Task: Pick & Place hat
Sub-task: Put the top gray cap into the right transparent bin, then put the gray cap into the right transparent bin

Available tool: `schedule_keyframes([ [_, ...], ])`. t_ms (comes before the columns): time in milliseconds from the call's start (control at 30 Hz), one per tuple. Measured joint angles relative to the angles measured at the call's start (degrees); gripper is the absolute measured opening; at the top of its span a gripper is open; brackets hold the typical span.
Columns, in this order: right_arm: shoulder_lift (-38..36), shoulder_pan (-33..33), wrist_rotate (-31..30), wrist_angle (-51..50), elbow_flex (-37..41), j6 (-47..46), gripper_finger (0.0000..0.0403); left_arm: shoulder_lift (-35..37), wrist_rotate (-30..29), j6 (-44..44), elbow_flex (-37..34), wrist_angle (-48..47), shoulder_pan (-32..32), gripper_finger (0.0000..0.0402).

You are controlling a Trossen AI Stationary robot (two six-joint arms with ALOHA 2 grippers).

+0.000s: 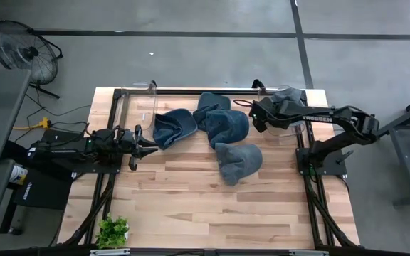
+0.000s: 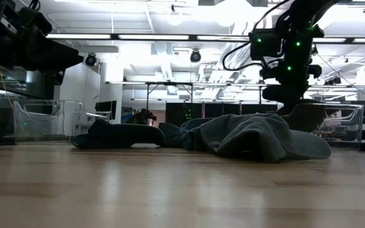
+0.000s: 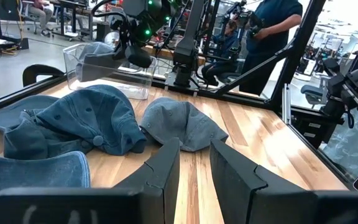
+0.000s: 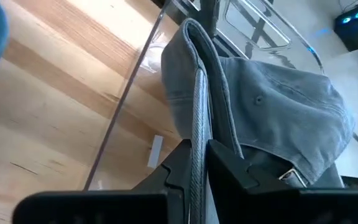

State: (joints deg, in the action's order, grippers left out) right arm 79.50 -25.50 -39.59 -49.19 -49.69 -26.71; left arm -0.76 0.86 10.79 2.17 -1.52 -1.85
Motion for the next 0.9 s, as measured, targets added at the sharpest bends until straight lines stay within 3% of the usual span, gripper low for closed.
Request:
schedule_keyframes([
  [567, -1.7, 0.0, 11.7, 3.3, -0.2, 3.3, 0.0203, 0.0, 0.0, 0.0, 0.0, 0.0, 0.0, 0.0087],
  [900, -8.6, 1.1, 18.2, 2.6, -5.6, 7.7, 0.0216, 0.0, 0.0, 0.0, 0.0, 0.0, 0.0, 0.0087],
])
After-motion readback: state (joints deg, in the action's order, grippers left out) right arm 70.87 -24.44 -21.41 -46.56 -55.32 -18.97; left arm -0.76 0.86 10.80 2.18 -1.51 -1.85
